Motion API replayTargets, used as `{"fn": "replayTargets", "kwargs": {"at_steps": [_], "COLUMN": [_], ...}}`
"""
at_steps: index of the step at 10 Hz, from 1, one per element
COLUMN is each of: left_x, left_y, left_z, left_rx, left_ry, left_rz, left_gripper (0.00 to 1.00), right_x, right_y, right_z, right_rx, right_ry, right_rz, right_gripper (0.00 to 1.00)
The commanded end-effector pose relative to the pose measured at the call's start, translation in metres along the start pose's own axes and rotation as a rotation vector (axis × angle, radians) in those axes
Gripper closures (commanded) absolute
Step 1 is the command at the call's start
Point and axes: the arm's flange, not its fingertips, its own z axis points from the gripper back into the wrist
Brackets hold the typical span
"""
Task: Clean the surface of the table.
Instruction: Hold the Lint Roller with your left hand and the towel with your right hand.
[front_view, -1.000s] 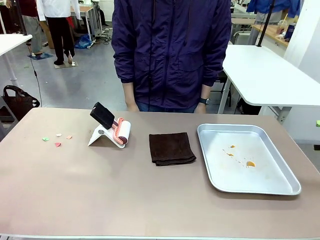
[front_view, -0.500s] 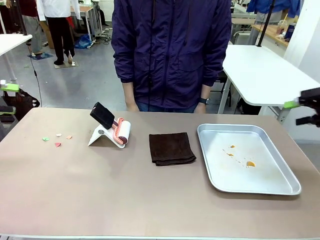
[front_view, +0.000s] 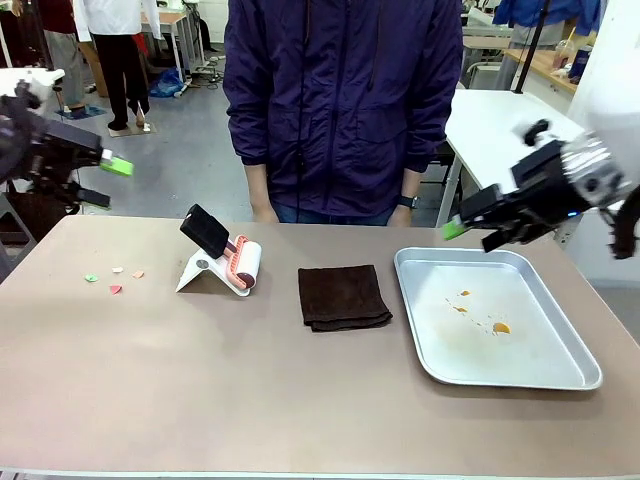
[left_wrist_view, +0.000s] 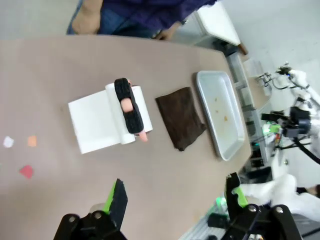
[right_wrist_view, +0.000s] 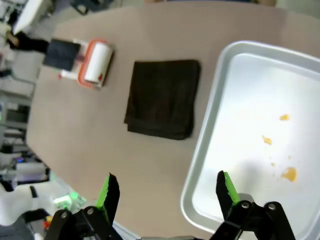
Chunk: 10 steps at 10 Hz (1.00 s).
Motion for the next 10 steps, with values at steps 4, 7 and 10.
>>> {"fn": "replayTargets", "kwargs": {"at_steps": [4,7,10], "left_x": [0.033,0.032,0.029], "left_y": [-0.034,-0.031,-0.026], "left_z": [-0.087,-0.099,-0.104], "left_rx": [0.260,0.353,0.335], "left_ry": [0.123,0.137,0.132], "left_rz": [0.028,0.059,0.045], "left_gripper": [0.00,0.00,0.00], "right_x": [0.003,0.006,-0.006], "right_y": [0.060,0.051,0.060], "right_z": [-0.067,-0.070,-0.075], "right_rx": [-0.022,-0.052,-0.016], "right_ry": [0.051,0.071,0.069], "right_rz": [0.152,0.073,0.153], "right_gripper": [0.00,0.00,0.00]}}
